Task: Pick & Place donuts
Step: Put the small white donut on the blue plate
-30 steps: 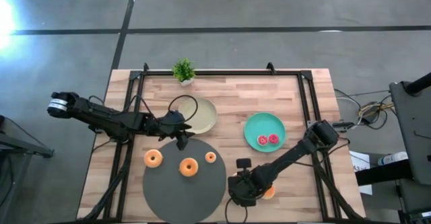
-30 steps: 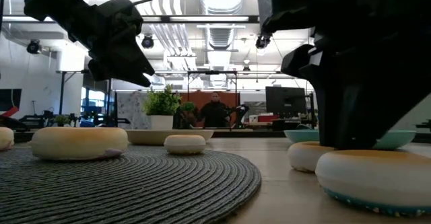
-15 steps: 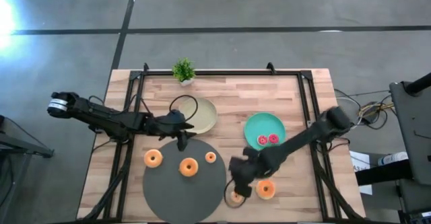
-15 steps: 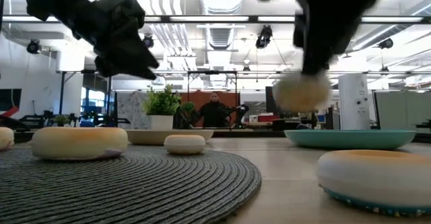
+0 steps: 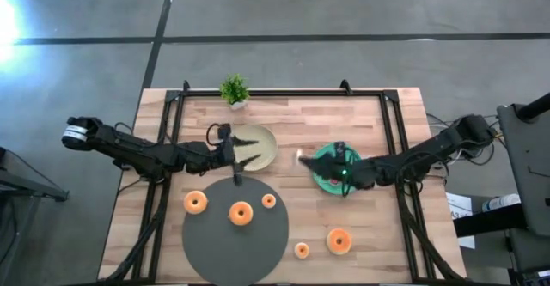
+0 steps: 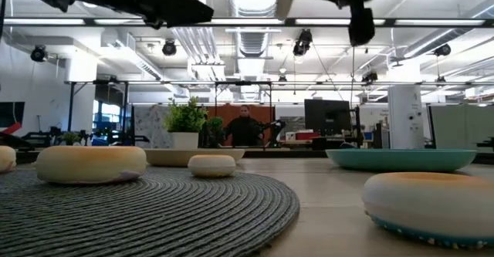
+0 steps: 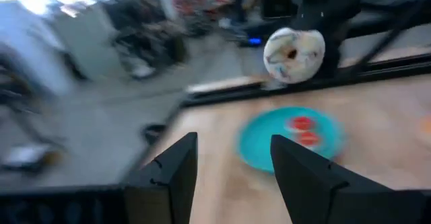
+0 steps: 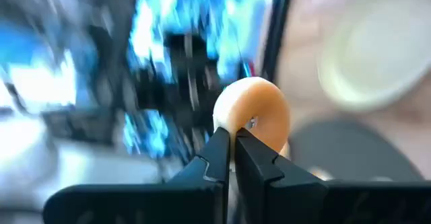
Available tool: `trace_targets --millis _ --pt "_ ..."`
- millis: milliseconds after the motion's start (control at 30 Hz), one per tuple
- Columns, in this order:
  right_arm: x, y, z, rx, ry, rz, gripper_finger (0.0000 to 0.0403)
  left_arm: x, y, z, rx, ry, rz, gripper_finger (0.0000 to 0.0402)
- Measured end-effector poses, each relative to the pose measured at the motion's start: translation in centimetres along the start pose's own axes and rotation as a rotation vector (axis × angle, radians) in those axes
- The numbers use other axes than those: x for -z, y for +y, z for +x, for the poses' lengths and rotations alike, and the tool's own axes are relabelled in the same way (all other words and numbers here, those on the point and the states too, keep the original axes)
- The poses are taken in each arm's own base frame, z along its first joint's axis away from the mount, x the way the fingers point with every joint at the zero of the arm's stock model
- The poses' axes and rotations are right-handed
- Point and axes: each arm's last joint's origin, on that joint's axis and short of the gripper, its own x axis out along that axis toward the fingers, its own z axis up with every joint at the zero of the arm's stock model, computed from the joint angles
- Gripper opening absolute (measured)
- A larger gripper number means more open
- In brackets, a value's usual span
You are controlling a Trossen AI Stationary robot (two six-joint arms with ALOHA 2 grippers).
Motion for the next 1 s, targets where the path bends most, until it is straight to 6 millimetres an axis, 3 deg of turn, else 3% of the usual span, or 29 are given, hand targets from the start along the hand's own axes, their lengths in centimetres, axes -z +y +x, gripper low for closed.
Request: trace_targets --millis 100,267,400,567,1000 --pt "-0.7 -0.1 0.3 -0.055 -0.140 0.067 0.0009 -0.1 0.0 0.9 -0.041 -0.025 0.073 0.0163" --pt "-1.5 0.5 1.8 -0.128 -0.221 0.130 0.0009 0.3 -0.8 4.0 -0.084 0.016 0.138 0.0163" --pt "-1.4 1.4 2.9 -0.136 -0.273 0.152 0.0009 -1.1 -0.9 6.3 -0.214 0.009 0.144 0.0163" --pt "-1.2 1.9 3.5 -0.133 -0.315 0.164 0.0009 -2.3 -0.9 8.6 -0.241 -0.007 0.126 0.0163" --pt "-1.7 2.0 3.6 -0.146 -0.375 0.250 0.0009 -3.0 -1.3 10.2 -0.196 -0.041 0.114 0.0163"
